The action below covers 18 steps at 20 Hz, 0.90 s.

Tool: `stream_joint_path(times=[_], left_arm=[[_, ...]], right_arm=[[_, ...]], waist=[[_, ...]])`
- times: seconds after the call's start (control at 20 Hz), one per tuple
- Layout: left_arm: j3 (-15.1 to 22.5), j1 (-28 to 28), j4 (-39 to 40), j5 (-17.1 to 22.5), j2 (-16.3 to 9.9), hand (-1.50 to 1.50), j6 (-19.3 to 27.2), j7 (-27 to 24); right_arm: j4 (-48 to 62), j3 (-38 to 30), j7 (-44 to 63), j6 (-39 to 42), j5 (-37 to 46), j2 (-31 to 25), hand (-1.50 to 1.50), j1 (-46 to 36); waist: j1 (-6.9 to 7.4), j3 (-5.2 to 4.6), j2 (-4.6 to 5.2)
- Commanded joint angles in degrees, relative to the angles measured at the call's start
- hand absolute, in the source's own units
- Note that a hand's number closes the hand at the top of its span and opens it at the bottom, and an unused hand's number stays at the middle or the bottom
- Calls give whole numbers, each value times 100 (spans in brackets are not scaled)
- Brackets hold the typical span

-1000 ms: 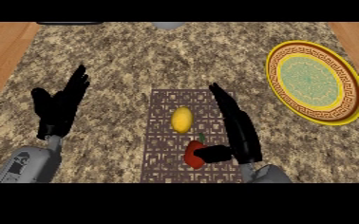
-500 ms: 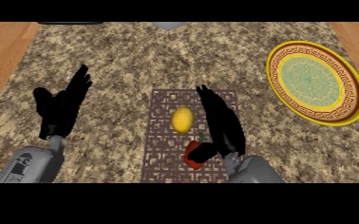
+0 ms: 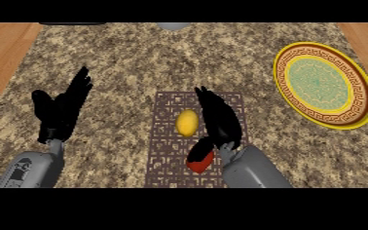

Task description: Pick the lemon from the placemat and place it in the plate

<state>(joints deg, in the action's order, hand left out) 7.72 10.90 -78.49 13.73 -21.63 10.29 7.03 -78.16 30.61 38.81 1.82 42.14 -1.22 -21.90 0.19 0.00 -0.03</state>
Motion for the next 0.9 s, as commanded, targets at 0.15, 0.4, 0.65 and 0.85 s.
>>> stream_joint_path(times=[0.15,0.4,0.65,0.85], left_arm=[[-178,44,-232,-315,194,0,-97,300],[-505,206,737,-371,356,0,-506,-413],[-387,-51,-261,-687,470,0,-273,287],[-353,-24,-202,-826,707,0,-172,238]], right_arm=[[880,280,309,-227,-317,119,-150,-646],[1058,234,291,-197,-276,122,-150,-661],[1684,66,107,-190,-358,122,-150,-1073],[2161,552,-36,-423,-635,122,-150,-1117]], waist=[[26,1,7],[-9,-1,14],[26,1,5],[39,1,11]])
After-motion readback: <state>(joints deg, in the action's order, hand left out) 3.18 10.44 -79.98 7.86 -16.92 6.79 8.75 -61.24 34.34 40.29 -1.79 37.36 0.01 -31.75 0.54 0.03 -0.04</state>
